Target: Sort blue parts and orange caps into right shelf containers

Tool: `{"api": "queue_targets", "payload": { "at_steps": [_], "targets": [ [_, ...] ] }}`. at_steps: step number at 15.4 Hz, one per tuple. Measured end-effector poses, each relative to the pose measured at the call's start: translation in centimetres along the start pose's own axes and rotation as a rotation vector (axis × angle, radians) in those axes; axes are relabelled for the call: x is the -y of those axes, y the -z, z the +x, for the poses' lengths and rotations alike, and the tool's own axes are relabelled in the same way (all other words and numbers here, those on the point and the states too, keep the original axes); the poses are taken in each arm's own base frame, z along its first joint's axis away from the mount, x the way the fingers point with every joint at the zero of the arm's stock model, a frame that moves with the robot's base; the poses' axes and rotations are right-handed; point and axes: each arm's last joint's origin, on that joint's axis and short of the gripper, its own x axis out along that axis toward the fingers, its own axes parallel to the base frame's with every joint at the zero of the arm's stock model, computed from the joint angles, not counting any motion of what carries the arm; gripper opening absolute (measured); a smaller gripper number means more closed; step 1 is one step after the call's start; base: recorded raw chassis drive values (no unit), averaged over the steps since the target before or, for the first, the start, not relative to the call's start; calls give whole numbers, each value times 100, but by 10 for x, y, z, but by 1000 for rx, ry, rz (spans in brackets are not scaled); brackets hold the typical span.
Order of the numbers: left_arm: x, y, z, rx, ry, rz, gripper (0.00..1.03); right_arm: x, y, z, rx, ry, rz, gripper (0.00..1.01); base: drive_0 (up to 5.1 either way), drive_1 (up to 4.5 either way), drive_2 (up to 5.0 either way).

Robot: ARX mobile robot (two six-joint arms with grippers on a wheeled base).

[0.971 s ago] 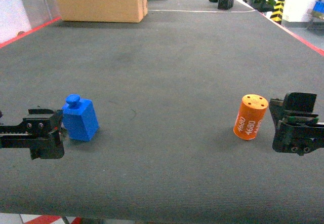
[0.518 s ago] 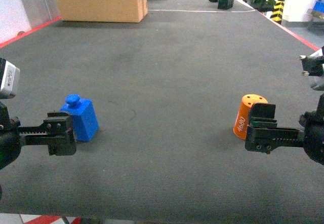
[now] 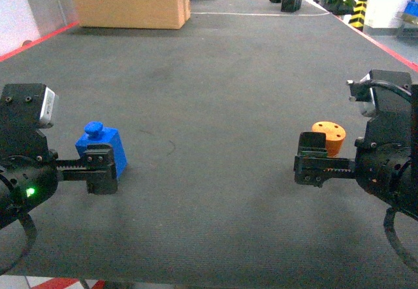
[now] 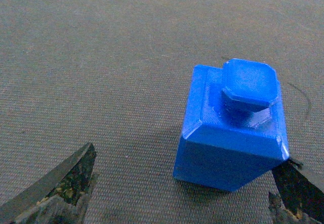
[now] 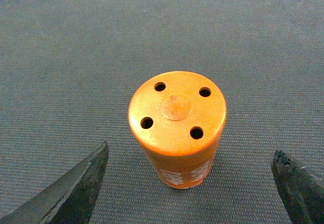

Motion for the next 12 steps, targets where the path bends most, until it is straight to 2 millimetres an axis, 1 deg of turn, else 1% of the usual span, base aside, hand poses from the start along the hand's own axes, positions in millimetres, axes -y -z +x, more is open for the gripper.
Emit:
{"api": "queue_targets", "payload": {
  "at_steps": [2, 5, 11, 12],
  "targets": [
    [2, 1, 11, -13, 10, 1, 98, -2, -1, 10, -5, 3, 0, 98, 0, 0, 0],
    [4, 3, 21, -30, 13, 0, 98, -5, -4, 22, 0, 7, 12, 98, 0, 0, 0],
    [6, 4, 36, -32, 22, -39, 98, -6, 5, 44, -34, 43, 22, 98, 0, 0, 0],
    [6, 4, 36, -31, 22, -44, 98, -6, 9, 44, -54, 49, 18, 96, 0, 0, 0]
  ]
}}
